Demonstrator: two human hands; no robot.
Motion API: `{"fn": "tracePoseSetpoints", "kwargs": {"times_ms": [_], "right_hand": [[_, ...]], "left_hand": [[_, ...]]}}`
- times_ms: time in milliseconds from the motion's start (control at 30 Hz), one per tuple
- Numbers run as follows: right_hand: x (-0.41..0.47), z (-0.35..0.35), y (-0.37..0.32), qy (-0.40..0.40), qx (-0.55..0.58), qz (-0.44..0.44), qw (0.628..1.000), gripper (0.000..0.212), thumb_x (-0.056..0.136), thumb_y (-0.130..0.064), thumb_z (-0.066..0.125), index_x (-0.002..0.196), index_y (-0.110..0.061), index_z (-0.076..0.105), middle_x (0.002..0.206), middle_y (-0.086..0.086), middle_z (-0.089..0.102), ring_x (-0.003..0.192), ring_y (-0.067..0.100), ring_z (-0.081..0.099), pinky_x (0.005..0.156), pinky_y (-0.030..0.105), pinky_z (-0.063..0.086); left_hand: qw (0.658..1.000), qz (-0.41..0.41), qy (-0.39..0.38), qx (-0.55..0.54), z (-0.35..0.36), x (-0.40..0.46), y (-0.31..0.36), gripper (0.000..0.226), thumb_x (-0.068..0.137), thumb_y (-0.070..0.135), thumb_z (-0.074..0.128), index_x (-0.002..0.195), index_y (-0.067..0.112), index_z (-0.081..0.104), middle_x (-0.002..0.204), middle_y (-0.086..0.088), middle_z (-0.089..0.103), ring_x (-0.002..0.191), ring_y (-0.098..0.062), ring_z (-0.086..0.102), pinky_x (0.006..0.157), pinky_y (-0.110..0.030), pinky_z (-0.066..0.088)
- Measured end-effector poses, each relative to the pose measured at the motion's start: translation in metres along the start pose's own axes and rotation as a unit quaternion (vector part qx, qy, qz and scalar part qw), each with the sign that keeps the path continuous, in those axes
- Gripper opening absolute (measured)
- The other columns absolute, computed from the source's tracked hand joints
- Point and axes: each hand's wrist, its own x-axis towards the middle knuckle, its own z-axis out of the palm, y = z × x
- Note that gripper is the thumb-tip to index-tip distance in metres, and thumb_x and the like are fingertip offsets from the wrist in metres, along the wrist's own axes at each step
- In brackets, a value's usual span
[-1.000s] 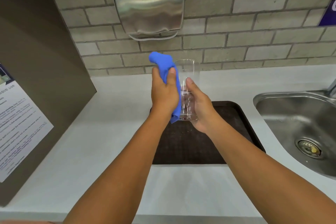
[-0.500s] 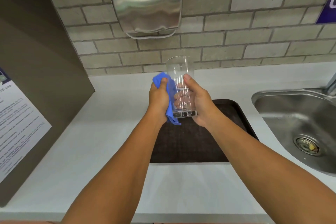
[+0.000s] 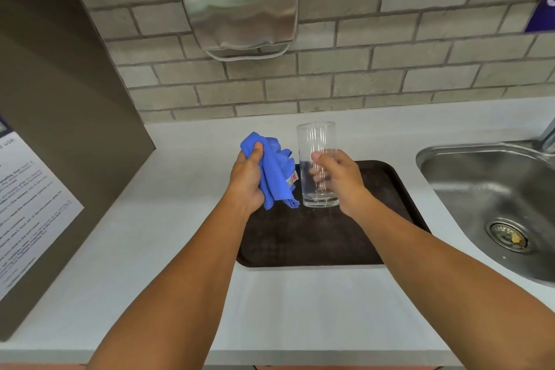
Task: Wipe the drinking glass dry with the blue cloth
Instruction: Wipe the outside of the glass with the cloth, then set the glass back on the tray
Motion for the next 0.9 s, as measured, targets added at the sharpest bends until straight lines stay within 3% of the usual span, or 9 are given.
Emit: {"fn": "tracePoseSetpoints", "kwargs": {"times_ms": [133,267,467,633,900], "right_hand": [[0.011,-0.011,0.025,0.023,-0.071,0.014,0.997,0.036,0.073,-0.023,0.084,0.096,-0.015,0.058,0.088,0.008,0.067,0.068,0.016,0.06,0.059,0.028,0.051],[0.021,-0.018,0.048,0.059,-0.142,0.01,0.988,0.052,0.065,-0.025,0.088,0.1,-0.017,0.051,0.087,0.006,0.064,0.077,0.018,0.064,0.072,0.036,0.054],[0.029,-0.022,0.06,0.077,-0.173,-0.016,0.982,0.062,0.062,-0.032,0.086,0.111,-0.024,0.049,0.1,0.001,0.065,0.081,0.009,0.063,0.061,0.022,0.046],[0.032,-0.023,0.062,0.064,-0.17,-0.035,0.983,0.069,0.056,-0.035,0.085,0.114,-0.031,0.048,0.105,-0.002,0.063,0.096,0.011,0.061,0.077,0.033,0.053],[0.034,-0.021,0.066,0.066,-0.166,-0.04,0.983,0.067,0.06,-0.027,0.087,0.113,-0.028,0.047,0.103,-0.004,0.062,0.1,0.017,0.062,0.086,0.041,0.057]], "left_hand": [[1.0,0.003,-0.022,0.009,-0.013,0.003,-0.006,0.035,0.103,0.033,0.046,0.132,0.015,0.056,0.126,-0.021,0.065,0.112,-0.045,0.064,0.084,-0.07,0.05],[1.0,-0.012,-0.025,-0.001,-0.018,0.004,-0.015,0.045,0.105,0.03,0.04,0.145,0.01,0.041,0.145,-0.028,0.046,0.131,-0.051,0.046,0.101,-0.074,0.034],[0.999,-0.017,-0.029,-0.003,-0.021,0.002,-0.028,0.048,0.105,0.03,0.04,0.146,0.005,0.038,0.146,-0.034,0.042,0.117,-0.047,0.051,0.095,-0.068,0.042],[0.999,-0.038,-0.016,-0.012,-0.023,0.005,-0.037,0.047,0.103,0.03,0.045,0.143,0.005,0.043,0.142,-0.031,0.048,0.119,-0.047,0.054,0.092,-0.068,0.045],[0.999,-0.041,0.005,-0.011,-0.029,0.011,-0.042,0.047,0.101,0.029,0.05,0.142,0.007,0.045,0.14,-0.028,0.052,0.127,-0.048,0.051,0.097,-0.069,0.042]]}}
